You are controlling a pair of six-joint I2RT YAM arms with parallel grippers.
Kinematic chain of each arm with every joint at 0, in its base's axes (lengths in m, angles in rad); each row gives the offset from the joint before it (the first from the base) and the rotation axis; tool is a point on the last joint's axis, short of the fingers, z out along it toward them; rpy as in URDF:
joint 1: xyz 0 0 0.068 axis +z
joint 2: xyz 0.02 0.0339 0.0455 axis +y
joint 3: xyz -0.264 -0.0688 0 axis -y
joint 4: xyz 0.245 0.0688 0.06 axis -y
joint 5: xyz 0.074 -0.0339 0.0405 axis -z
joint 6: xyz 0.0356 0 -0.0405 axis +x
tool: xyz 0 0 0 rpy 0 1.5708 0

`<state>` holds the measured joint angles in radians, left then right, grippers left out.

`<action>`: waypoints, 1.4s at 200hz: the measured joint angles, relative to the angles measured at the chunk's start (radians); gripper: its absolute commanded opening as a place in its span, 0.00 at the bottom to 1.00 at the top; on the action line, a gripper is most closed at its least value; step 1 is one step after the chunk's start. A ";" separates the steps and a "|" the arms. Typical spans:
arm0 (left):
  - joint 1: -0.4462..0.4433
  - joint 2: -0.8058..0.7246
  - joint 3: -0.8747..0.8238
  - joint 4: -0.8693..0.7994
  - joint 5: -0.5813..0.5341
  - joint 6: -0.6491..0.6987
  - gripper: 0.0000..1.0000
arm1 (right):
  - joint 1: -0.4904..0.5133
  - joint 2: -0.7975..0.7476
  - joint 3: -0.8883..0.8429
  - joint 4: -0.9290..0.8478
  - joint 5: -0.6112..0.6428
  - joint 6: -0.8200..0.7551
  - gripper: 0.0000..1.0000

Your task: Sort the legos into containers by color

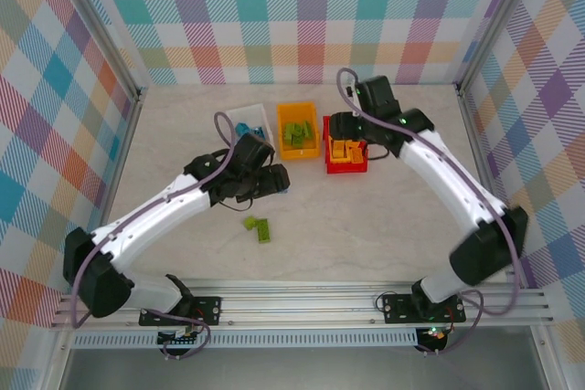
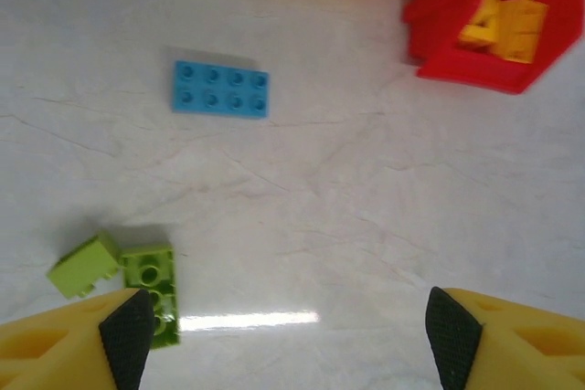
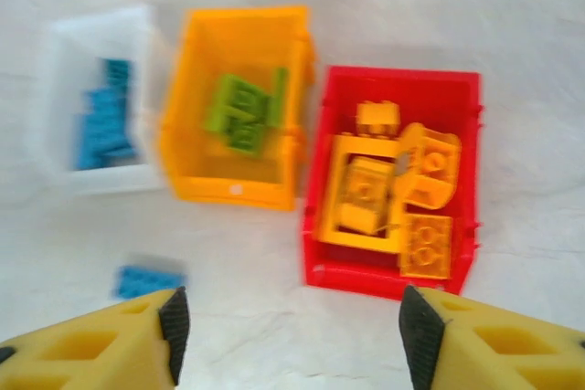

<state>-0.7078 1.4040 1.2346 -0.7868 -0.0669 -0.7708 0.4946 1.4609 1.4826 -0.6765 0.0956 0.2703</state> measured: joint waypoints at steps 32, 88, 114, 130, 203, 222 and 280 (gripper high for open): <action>0.046 0.198 0.014 0.005 0.035 -0.064 0.82 | 0.034 -0.196 -0.220 0.069 -0.191 0.008 0.72; 0.050 0.440 0.124 0.044 0.026 -0.431 0.78 | 0.061 -0.425 -0.485 0.069 -0.351 0.037 0.73; 0.054 0.478 0.162 0.058 -0.024 -0.594 0.77 | 0.061 -0.497 -0.506 0.070 -0.371 0.054 0.73; 0.058 0.486 0.174 0.056 -0.050 -0.686 0.77 | 0.061 -0.509 -0.509 0.069 -0.378 0.061 0.73; 0.108 0.581 0.216 0.078 -0.064 -0.947 0.70 | 0.061 -0.510 -0.509 0.060 -0.385 0.067 0.72; 0.108 0.605 0.216 0.080 -0.054 -0.978 0.68 | 0.061 -0.510 -0.509 0.058 -0.385 0.068 0.72; 0.110 0.633 0.217 0.082 -0.038 -1.023 0.30 | 0.061 -0.509 -0.520 0.056 -0.385 0.082 0.71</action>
<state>-0.5976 2.0373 1.4513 -0.7044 -0.1047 -1.7943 0.5560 0.9516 0.9627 -0.6205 -0.2893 0.3523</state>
